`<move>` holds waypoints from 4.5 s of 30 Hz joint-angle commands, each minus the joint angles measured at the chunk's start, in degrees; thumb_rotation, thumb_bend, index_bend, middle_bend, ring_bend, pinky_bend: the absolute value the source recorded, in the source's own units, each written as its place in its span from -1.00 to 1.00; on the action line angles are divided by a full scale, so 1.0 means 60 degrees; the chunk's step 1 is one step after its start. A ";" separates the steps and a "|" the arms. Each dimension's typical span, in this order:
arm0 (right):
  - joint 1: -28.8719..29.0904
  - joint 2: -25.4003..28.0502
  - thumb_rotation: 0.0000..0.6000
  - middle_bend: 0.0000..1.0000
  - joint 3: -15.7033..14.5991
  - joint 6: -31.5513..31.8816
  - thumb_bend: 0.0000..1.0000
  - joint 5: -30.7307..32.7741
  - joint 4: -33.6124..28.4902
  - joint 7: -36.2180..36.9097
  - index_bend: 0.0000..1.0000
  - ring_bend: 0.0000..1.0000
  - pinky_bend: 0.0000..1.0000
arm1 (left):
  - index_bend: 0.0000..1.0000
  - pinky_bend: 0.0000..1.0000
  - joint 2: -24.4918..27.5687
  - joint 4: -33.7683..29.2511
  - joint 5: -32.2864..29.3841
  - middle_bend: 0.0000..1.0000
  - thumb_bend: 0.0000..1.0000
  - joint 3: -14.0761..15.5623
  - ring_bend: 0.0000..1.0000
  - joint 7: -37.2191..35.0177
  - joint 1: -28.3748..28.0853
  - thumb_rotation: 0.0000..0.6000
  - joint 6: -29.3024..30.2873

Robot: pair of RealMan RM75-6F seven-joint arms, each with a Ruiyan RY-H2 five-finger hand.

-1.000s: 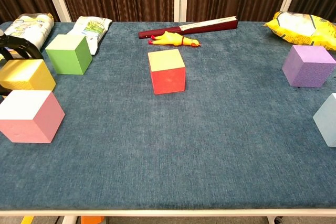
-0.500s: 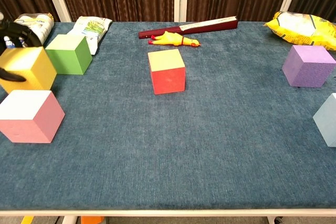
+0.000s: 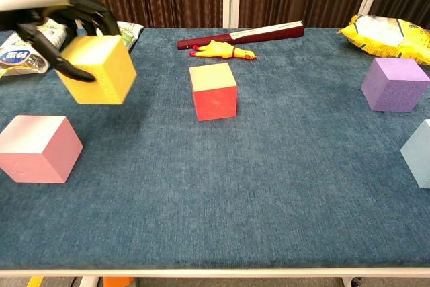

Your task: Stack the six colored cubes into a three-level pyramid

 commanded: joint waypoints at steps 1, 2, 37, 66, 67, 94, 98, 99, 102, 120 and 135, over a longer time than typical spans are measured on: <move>-0.0024 -0.0008 1.00 -0.76 0.0002 0.0033 -0.98 0.0008 -0.0013 -0.0008 -1.00 -0.91 -0.62 | -0.12 0.09 -0.0637 0.0353 -0.0782 -0.11 -0.58 -0.0193 -0.18 0.0842 -0.0474 1.00 -0.0455; -0.0035 -0.0016 1.00 -0.76 0.0002 0.0059 -0.98 -0.0005 -0.0016 -0.0011 -1.00 -0.91 -0.62 | -0.12 0.09 -0.0842 0.0490 -0.1067 -0.11 -0.58 -0.0250 -0.18 0.1071 -0.0588 1.00 -0.0541; -0.0250 -0.0091 1.00 -0.76 -0.0052 0.0182 -0.98 0.0013 0.0194 0.0124 -1.00 -0.91 -0.62 | -0.14 0.11 -0.3144 0.2063 -0.3987 -0.13 -0.58 -0.0639 -0.18 0.3347 -0.2184 1.00 -0.0882; -0.0371 -0.0107 1.00 -0.76 -0.0043 0.0278 -0.98 0.0007 0.0343 0.0317 -1.00 -0.90 -0.62 | -0.14 0.09 -0.3542 0.2135 -0.4497 -0.14 -0.58 -0.0582 -0.19 0.3975 -0.2748 1.00 -0.0751; -0.0367 -0.0107 1.00 -0.76 -0.0044 0.0268 -0.98 0.0005 0.0345 0.0315 -1.00 -0.90 -0.62 | -0.14 0.09 -0.3525 0.2104 -0.4509 -0.14 -0.58 -0.0560 -0.19 0.3991 -0.2730 1.00 -0.0725; -0.0424 -0.0098 1.00 -0.76 -0.0038 0.0305 -0.98 -0.0011 0.0381 0.0366 -1.00 -0.90 -0.62 | -0.14 0.08 -0.3916 0.2466 -0.4765 -0.14 -0.58 -0.0608 -0.19 0.4379 -0.3021 1.00 -0.0547; -0.0434 -0.0103 1.00 -0.76 -0.0041 0.0311 -0.98 -0.0010 0.0381 0.0367 -1.00 -0.90 -0.62 | -0.14 0.08 -0.3945 0.2445 -0.4771 -0.14 -0.58 -0.0626 -0.19 0.4411 -0.3048 1.00 -0.0516; -0.0445 -0.0097 1.00 -0.76 -0.0045 0.0320 -0.98 -0.0009 0.0381 0.0370 -1.00 -0.90 -0.62 | -0.14 0.08 -0.3952 0.2458 -0.4780 -0.14 -0.58 -0.0629 -0.19 0.4427 -0.3061 1.00 -0.0521; -0.0470 -0.0080 1.00 -0.76 -0.0046 0.0337 -0.98 0.0012 0.0372 0.0363 -1.00 -0.90 -0.62 | -0.14 0.08 -0.3964 0.2447 -0.4825 -0.14 -0.58 -0.0640 -0.19 0.4465 -0.3084 1.00 -0.0520; -0.0499 -0.0084 1.00 -0.76 -0.0039 0.0367 -0.94 0.0000 0.0380 0.0391 -1.00 -0.89 -0.62 | -0.25 0.08 -0.4053 0.2505 -0.5200 -0.22 -0.60 -0.0636 -0.19 0.4808 -0.3209 1.00 -0.0519; -0.0535 -0.0105 1.00 -0.76 -0.0038 0.0386 -0.94 0.0016 0.0485 0.0504 -1.00 -0.89 -0.62 | -0.51 0.07 -0.4048 0.2286 -0.5537 -0.43 -0.73 -0.0639 -0.23 0.5129 -0.3306 1.00 -0.0410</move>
